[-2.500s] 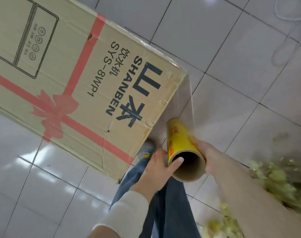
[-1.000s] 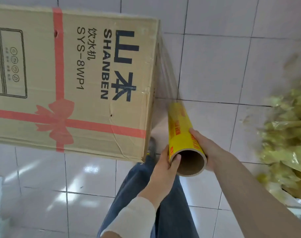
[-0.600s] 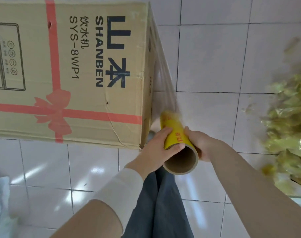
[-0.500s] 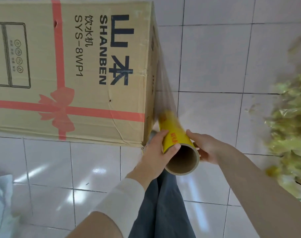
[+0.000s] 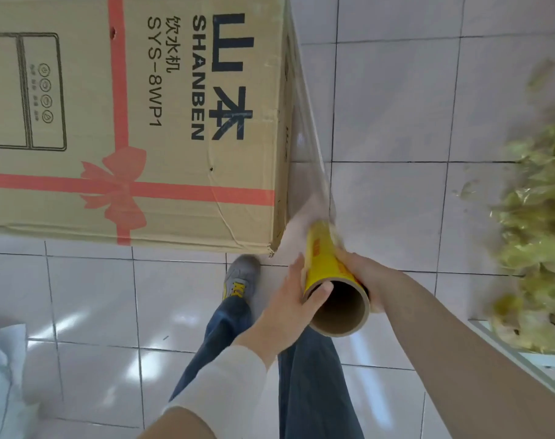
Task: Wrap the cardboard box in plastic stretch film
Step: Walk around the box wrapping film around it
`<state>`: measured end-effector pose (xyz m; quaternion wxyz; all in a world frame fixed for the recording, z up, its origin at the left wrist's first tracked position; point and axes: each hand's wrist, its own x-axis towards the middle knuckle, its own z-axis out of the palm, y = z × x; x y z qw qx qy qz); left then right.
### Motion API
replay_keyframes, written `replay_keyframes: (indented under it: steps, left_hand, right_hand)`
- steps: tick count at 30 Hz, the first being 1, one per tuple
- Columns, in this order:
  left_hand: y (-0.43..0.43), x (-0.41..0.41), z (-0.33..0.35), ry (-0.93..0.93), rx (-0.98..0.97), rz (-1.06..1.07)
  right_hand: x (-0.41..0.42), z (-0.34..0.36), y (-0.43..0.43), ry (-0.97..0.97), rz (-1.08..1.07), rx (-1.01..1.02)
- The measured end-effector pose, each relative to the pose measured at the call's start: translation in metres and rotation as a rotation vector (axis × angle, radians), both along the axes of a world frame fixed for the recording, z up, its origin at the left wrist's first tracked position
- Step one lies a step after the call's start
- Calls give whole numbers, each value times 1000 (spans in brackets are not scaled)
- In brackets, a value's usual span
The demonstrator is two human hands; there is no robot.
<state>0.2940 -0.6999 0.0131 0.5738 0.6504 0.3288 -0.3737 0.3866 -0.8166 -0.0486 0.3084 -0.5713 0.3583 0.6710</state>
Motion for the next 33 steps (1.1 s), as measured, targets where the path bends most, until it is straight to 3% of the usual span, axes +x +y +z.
replay_keyframes:
  steps: [3,6,9,12,18,23,25,30,33]
  left_hand:
    - [13,22,-4,-87,-11,-249]
    - [24,29,-7,-145,34,-373]
    - [29,12,-11,-168,52,-314]
    - [20,-15,-6,-146,44,-153]
    - [14,-70,-2,-18,15,35]
    - [26,-82,-3,74,-48,-41]
    - [34,-67,-2,62,-29,-85]
    - [37,-39,-4,-38,-65,-440]
    - [43,-47,-9,-23,0,-448]
  right_hand:
    - [-4,5,6,26,-14,32]
    - [-14,11,-6,-4,-185,25]
    - [-33,9,-26,6,-399,40]
    - [-52,14,-24,-51,-481,66]
    - [-75,22,-3,-26,-458,1]
    - [-82,12,6,-53,-208,-37]
    - [-82,7,12,-73,-215,-37]
    - [-88,12,14,-5,-223,15]
    - [-95,13,7,18,-312,-4]
